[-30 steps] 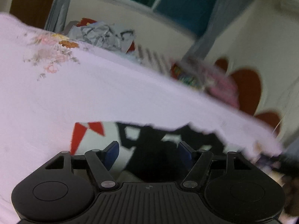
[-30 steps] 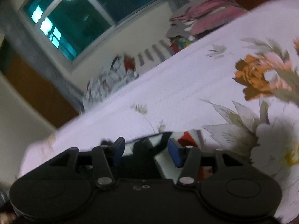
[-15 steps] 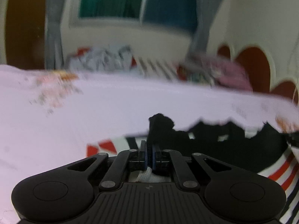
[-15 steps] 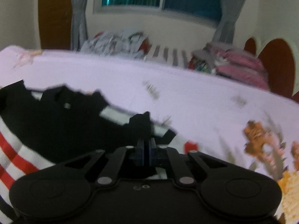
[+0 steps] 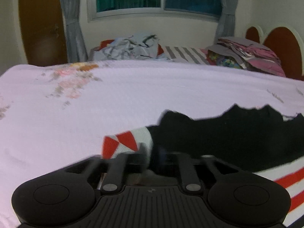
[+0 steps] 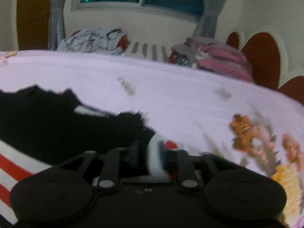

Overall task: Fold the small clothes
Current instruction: 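Lift the hem with both tools and fold it over toward the collar, then open both tools, release the folded hem and pull back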

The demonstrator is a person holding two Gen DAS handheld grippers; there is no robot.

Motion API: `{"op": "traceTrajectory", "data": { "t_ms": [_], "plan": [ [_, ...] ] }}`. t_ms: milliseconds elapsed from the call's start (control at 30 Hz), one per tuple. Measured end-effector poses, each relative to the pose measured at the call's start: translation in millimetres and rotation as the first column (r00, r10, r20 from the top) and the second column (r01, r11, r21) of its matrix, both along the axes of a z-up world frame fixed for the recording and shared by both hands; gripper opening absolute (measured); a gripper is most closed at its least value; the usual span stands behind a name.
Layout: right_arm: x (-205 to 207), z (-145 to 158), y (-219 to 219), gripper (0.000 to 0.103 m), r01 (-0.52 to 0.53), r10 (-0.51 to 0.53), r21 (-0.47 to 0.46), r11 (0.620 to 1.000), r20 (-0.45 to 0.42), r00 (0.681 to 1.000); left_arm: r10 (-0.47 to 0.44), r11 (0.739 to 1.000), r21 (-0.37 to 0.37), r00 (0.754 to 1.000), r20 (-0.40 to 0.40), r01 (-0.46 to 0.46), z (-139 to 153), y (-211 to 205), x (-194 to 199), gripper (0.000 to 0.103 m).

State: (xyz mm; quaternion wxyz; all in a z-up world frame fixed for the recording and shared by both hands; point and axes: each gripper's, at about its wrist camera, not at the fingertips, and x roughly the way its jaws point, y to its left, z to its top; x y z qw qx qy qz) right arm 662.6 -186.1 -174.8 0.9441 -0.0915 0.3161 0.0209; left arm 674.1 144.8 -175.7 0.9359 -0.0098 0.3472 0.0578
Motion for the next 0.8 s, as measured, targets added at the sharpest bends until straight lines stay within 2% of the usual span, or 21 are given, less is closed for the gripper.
{"op": "traceTrajectory", "data": {
  "t_ms": [67, 133, 200, 267, 300, 333, 367, 433, 467, 500, 533, 567, 633, 667, 733, 800],
  "plan": [
    [-4, 9, 8, 0.036, -0.05, 0.051, 0.062, 0.997, -0.014, 0.999, 0.013, 1.0, 0.012, 0.997, 0.079, -0.013, 19, -12, -9, 0.043],
    [-5, 11, 26, 0.024, -0.121, 0.124, 0.1, 0.988, -0.033, 0.992, -0.034, 0.997, -0.063, 0.995, 0.096, 0.041, 27, -28, -12, 0.043],
    [-1, 7, 49, 0.026, -0.168, 0.176, 0.111, 0.979, -0.059, 0.983, -0.135, 0.988, -0.071, 0.989, 0.062, 0.139, 21, -57, -5, 0.043],
    [6, 1, 66, 0.033, -0.187, 0.202, 0.15, 0.971, -0.092, 0.975, -0.207, 0.978, -0.028, 0.978, 0.04, 0.208, 11, -84, 1, 0.044],
    [9, -3, 73, 0.035, -0.193, 0.214, 0.17, 0.966, -0.109, 0.971, -0.23, 0.973, -0.009, 0.973, 0.023, 0.231, 5, -94, 3, 0.053],
    [12, -7, 77, 0.037, -0.191, 0.215, 0.186, 0.964, -0.119, 0.969, -0.242, 0.97, 0.005, 0.97, 0.013, 0.242, 0, -100, 4, 0.069],
    [13, -11, 79, 0.038, -0.19, 0.216, 0.189, 0.964, -0.128, 0.968, -0.257, 0.966, 0.014, 0.966, 0.0, 0.257, -5, -103, 3, 0.074],
    [11, -16, 74, 0.037, -0.201, 0.221, 0.152, 0.968, -0.131, 0.966, -0.234, 0.971, 0.048, 0.972, -0.015, 0.235, -10, -96, 1, 0.074],
    [9, -16, 65, 0.037, -0.174, 0.183, 0.092, 0.98, -0.109, 0.977, -0.197, 0.978, 0.06, 0.98, -0.018, 0.198, -11, -83, 0, 0.074],
    [6, -17, 58, 0.037, -0.11, 0.112, 0.024, 0.994, -0.093, 0.989, -0.153, 0.985, 0.072, 0.988, -0.023, 0.154, -9, -69, 0, 0.074],
    [6, -17, 36, 0.037, -0.023, 0.023, -0.004, 1.0, -0.078, 0.997, -0.107, 0.991, 0.08, 0.994, -0.018, 0.108, -10, -51, -3, 0.074],
    [5, -18, 19, 0.037, 0.026, -0.025, 0.02, 0.999, -0.072, 0.997, -0.084, 0.995, 0.05, 0.996, -0.024, 0.085, -12, -34, -4, 0.074],
    [1, -18, -4, 0.037, 0.022, -0.014, 0.098, 0.995, -0.081, 0.997, -0.067, 0.998, 0.003, 0.997, -0.031, 0.068, -13, -15, -5, 0.074],
    [1, -16, 0, 0.037, 0.004, 0.002, 0.067, 0.998, -0.084, 0.996, -0.067, 0.998, -0.013, 0.997, -0.03, 0.067, -12, -12, -5, 0.074],
    [2, -10, 9, 0.037, 0.021, -0.018, 0.039, 0.999, -0.08, 0.997, -0.042, 0.999, 0.007, 0.999, -0.019, 0.042, -6, -15, -8, 0.074],
    [-4, 1, 19, 0.04, 0.032, -0.028, 0.082, 0.996, -0.053, 0.998, -0.04, 0.999, 0.018, 0.999, 0.022, 0.039, 3, -24, -19, 0.074]
  ]
}}
